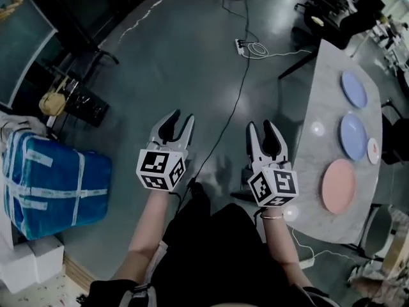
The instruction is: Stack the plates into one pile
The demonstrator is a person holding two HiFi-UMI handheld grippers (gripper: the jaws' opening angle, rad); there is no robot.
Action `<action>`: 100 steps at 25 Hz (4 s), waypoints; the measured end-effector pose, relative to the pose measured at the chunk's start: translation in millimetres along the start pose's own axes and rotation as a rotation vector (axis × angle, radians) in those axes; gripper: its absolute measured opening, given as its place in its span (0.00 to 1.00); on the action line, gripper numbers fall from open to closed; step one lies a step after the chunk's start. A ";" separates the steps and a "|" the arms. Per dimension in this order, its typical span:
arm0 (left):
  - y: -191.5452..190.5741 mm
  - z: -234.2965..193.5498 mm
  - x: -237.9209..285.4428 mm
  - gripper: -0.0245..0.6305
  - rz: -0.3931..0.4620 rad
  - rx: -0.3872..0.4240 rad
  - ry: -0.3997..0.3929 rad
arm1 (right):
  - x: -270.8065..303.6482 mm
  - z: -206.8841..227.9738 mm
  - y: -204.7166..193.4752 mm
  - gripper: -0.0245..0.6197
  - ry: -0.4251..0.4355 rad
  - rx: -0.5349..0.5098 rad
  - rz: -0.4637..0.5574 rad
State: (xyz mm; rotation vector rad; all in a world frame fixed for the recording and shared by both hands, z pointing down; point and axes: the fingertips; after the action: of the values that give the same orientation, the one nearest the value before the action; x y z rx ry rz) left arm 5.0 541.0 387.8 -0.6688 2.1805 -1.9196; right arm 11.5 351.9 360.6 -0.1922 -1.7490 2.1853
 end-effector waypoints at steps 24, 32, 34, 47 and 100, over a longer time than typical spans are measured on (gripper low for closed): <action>-25.6 245.6 230.0 0.26 -0.172 0.136 -0.731 | -125.4 243.2 31.6 0.29 -0.781 0.101 0.175; -47.8 400.6 280.4 0.26 -0.244 0.197 -0.978 | -240.8 332.0 30.6 0.29 -1.119 0.151 0.231; -59.2 441.1 288.6 0.28 -0.290 0.201 -1.048 | -278.0 349.0 22.3 0.29 -1.251 0.172 0.233; -147.1 618.0 315.4 0.29 -0.519 0.404 -1.485 | -381.7 402.6 -46.5 0.30 -1.767 0.426 0.242; -169.5 666.2 326.0 0.14 -0.711 0.501 -1.553 | -367.4 423.9 -91.9 0.14 -1.892 0.672 0.121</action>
State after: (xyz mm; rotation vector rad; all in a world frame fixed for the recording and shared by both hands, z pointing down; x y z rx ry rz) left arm 22.8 -211.3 499.3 -1.9904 0.4939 -1.1076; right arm 239.9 -146.2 511.9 2.6009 -1.0676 2.8533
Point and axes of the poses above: the fingertips, and each gripper's own axes: x forward along the fingers, z to its right, y out of its top, and after that the axes turned 4 degrees about -y, right-handed
